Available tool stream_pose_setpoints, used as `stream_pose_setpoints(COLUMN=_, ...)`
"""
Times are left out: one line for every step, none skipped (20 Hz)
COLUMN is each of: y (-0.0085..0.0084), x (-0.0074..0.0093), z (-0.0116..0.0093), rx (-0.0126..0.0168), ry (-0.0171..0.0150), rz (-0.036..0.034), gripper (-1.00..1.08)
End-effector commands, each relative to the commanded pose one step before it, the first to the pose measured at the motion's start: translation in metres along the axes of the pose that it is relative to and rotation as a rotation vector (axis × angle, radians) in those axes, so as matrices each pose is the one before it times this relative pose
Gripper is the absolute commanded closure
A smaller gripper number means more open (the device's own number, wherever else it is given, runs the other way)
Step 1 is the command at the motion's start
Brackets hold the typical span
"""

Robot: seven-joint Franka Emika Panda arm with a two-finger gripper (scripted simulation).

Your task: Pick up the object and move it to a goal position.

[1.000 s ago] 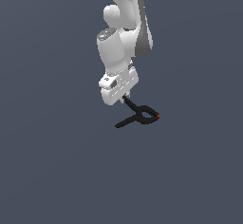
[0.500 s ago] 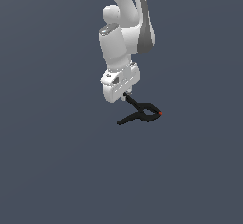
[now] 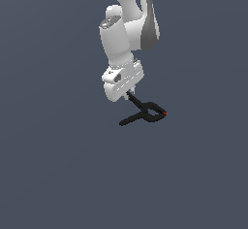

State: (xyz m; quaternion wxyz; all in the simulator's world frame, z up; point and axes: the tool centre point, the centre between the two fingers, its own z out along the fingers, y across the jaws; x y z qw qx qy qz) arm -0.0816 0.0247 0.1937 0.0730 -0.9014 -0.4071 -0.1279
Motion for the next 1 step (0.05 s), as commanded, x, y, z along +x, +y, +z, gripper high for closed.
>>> stream_pose_setpoints(y=0.00056, x=0.00173, z=-0.00370, rx=-0.00211, ry=0.00122, rz=-0.00050, gripper=1.08)
